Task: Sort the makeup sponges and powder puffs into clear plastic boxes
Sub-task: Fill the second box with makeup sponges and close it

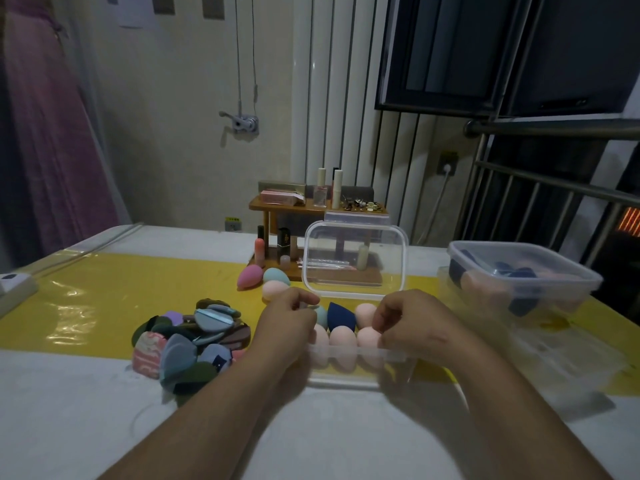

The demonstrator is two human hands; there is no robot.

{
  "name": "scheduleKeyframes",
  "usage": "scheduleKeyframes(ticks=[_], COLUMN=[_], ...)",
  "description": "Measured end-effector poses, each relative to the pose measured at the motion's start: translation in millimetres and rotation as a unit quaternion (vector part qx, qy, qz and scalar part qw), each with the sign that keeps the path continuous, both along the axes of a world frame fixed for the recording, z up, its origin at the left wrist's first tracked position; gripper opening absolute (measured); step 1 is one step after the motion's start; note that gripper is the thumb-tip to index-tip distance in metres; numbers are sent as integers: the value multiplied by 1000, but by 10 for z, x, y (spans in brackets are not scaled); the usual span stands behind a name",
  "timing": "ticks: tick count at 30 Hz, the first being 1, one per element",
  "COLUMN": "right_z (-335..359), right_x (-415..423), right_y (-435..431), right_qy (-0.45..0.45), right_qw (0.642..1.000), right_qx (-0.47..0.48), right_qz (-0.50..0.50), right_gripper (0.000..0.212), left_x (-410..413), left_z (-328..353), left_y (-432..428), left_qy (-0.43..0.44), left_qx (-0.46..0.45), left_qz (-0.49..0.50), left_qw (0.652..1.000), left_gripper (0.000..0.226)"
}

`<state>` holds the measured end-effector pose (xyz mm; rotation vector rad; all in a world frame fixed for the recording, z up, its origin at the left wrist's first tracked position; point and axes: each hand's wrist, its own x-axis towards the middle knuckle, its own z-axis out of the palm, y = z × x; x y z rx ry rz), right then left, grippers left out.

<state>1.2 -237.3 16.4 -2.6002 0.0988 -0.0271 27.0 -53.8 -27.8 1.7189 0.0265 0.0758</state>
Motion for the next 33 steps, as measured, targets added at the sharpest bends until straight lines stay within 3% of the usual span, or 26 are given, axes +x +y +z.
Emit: scheduleKeyframes(ticks=[8,14,17,21,26,31,33], right_z=[-23,-31,-57,-78,-83,-110,-114], right_x=[12,5,18,59,64,76,78], right_y=[-8,80,144,168,166,147,148], right_qy=[-37,-138,-130,-77,-79,-86,-91], right_qw=[999,987,991,995,994,993,993], right_qx=[24,78,32,-46,-62,-69,-67], right_qz=[-7,-29,13,31,34,35,35], right_gripper=[20,25,39,39,40,36,36], left_x=[12,58,89,171,496,693,741], left_z=[4,-21,-33,-7,-14,-92,-127], left_y=[-2,17,31,56,194,155,139], left_qy=[-1,-4,-7,-1,-38,10,17], left_qx=[-2,24,26,-12,119,281,307], left_qz=[-3,-10,-9,12,106,88,98], left_qw=[1000,1000,1000,1000,987,955,947], left_gripper=[34,22,26,23,39,46,40])
